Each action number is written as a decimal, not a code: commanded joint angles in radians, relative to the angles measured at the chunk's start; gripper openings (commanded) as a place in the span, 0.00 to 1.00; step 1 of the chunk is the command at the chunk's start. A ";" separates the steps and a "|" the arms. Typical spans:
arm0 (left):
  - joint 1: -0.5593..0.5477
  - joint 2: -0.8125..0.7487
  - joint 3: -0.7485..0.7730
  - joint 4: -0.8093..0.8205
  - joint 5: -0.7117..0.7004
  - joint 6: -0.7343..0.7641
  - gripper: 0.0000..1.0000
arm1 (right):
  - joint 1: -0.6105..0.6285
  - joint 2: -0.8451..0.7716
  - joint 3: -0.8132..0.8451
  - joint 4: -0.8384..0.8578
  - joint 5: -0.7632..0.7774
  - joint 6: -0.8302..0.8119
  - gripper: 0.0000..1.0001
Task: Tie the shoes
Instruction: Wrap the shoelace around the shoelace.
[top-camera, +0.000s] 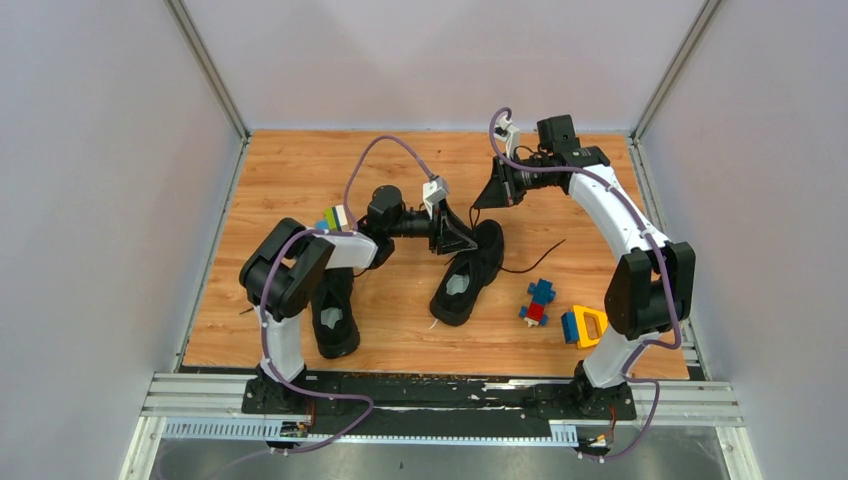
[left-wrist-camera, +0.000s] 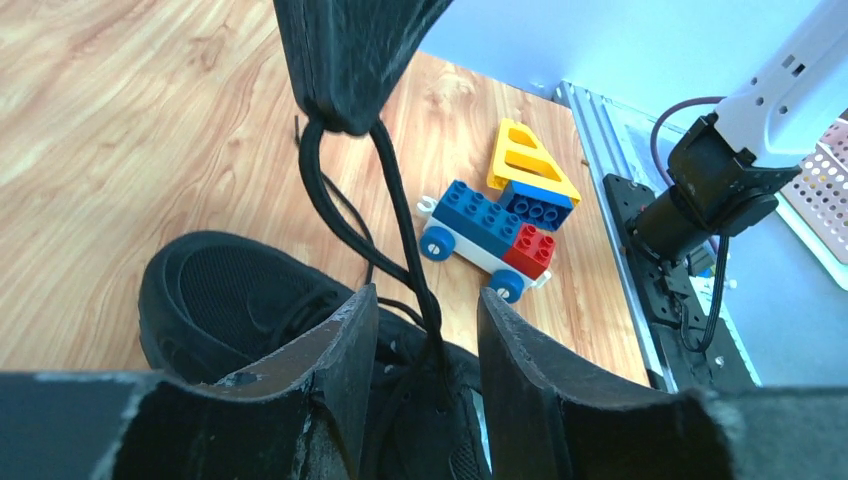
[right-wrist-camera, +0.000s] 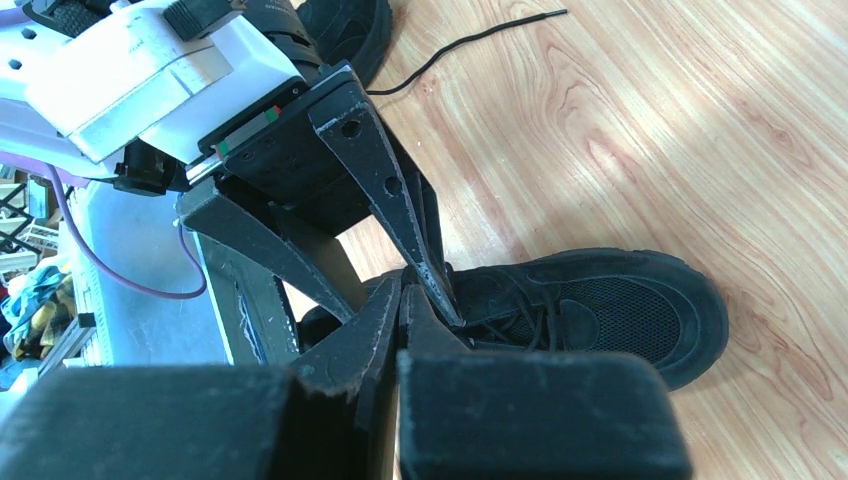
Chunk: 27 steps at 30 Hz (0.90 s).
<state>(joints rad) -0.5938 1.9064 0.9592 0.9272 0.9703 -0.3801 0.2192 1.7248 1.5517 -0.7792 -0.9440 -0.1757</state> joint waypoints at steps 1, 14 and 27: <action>0.003 0.038 0.062 0.094 0.039 -0.054 0.48 | -0.007 -0.004 0.015 0.042 -0.014 0.010 0.00; 0.005 0.098 0.085 0.131 0.072 -0.102 0.26 | -0.009 -0.008 0.019 0.042 -0.012 0.010 0.00; 0.041 0.047 0.044 0.061 0.052 -0.047 0.20 | -0.027 0.006 0.028 0.044 0.010 0.013 0.00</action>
<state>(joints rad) -0.5632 2.0045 1.0126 0.9836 1.0229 -0.4595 0.1989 1.7290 1.5517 -0.7723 -0.9413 -0.1734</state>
